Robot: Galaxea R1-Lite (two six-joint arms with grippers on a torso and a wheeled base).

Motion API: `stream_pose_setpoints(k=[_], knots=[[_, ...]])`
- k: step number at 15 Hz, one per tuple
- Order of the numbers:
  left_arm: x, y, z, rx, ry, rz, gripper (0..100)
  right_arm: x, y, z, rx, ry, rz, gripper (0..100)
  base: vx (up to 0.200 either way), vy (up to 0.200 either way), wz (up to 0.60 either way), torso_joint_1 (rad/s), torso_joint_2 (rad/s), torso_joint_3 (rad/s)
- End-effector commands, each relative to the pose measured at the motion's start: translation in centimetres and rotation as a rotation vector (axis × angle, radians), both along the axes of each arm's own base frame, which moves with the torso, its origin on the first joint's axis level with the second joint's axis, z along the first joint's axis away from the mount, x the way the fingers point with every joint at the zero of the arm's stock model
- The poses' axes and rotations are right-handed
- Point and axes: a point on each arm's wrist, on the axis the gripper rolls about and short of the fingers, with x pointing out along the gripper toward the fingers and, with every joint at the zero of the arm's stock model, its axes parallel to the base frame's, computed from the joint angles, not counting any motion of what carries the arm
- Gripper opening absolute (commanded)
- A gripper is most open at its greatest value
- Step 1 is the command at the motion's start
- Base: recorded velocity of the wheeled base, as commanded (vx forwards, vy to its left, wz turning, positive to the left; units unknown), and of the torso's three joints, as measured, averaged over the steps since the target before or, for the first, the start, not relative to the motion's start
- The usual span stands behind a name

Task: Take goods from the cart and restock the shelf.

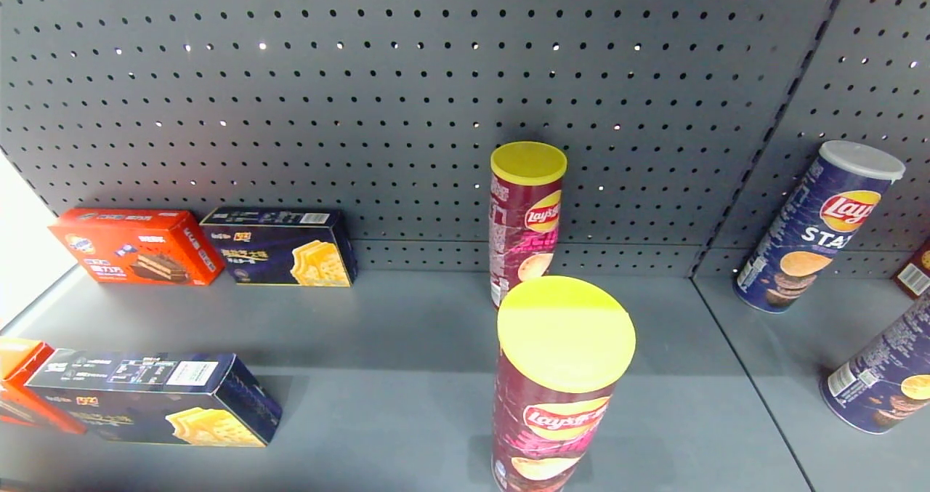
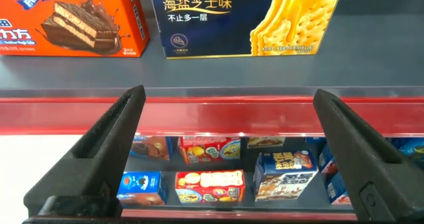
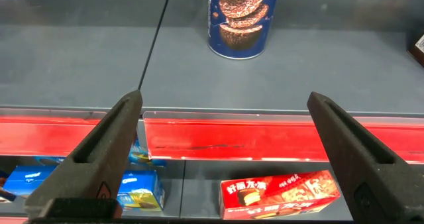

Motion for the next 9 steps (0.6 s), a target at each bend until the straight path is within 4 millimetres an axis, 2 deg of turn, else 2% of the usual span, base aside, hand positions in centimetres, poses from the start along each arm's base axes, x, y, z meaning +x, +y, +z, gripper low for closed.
stream_pose_setpoints(k=[1, 9], knots=[[0.0, 0.0, -0.01, 0.003, 0.001, -0.001, 100, 0.0, 0.0, 0.0, 0.0, 0.0, 0.001, 100, 0.0, 0.0, 0.0, 0.0, 0.0, 0.0], [0.0, 0.0, -0.01, -0.004, 0.001, 0.0, 100, 0.02, 0.0, 0.01, 0.0, 0.002, 0.001, 100, 0.0, 0.0, 0.0, 0.0, 0.0, 0.0]])
